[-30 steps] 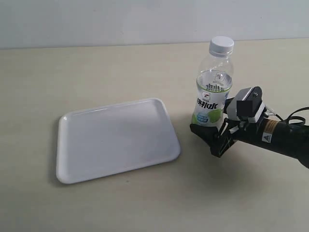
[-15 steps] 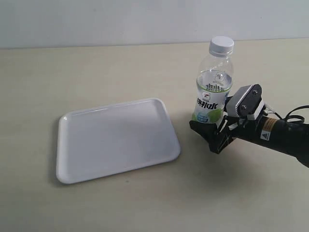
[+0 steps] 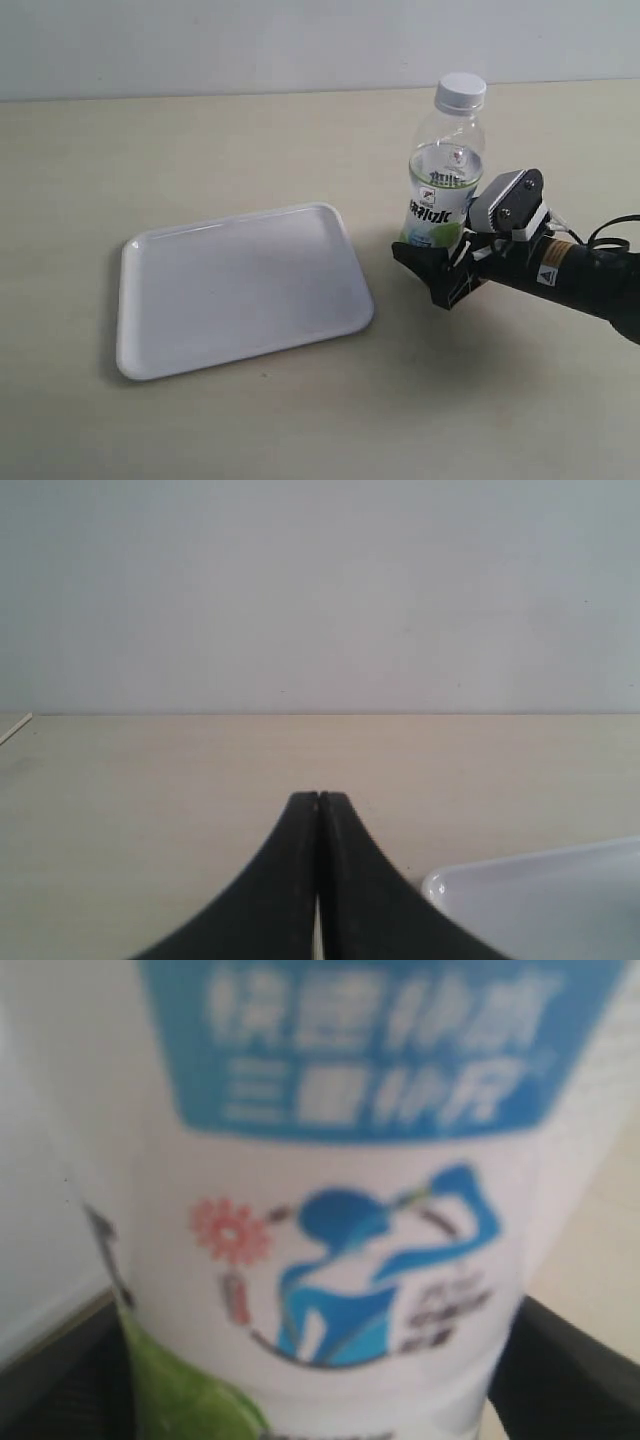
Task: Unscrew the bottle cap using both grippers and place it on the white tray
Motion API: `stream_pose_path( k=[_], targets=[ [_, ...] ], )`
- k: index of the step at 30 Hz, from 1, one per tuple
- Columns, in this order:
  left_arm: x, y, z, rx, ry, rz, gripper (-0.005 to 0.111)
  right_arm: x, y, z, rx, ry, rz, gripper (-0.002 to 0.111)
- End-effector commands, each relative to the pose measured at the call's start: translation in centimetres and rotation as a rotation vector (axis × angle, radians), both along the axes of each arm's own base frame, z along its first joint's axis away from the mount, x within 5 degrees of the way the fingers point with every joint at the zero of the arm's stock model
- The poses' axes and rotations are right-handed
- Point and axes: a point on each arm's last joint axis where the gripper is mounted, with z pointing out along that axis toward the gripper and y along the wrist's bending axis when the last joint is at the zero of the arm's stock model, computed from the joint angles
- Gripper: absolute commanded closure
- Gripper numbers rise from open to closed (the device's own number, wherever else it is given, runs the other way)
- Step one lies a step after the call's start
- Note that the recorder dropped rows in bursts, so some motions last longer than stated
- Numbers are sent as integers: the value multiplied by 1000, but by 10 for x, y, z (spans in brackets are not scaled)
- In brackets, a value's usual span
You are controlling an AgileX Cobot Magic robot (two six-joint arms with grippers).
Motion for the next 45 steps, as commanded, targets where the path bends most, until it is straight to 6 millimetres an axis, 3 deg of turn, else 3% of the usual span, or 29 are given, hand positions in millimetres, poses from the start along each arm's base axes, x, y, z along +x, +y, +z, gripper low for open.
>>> stream_pose_path(
  k=[1,8,11,15,17,21,30,45],
  targets=[
    [0,0,0,1,-5,4,107,2,0,2,15,-7,-17,29],
    [0,0,0,1,-5,4,107,2,0,2,16,-5,-18,42],
    [0,0,0,1,-5,4,107,2,0,2,53,24,-33,61],
    [0,0,0,1,-5,4,107,2,0,2,54,25,-33,99],
    [0,0,0,1,-5,4,107,2,0,2,54,25,-33,108],
    [0,0,0,1,-5,4,107,3,0,2,53,21,-33,108],
    [0,0,0,1,-5,4,107,4,3,26,36,-58,29,108],
    [0,0,0,1,-5,4,107,4,4,27,-12,-101,50,108]
  ],
)
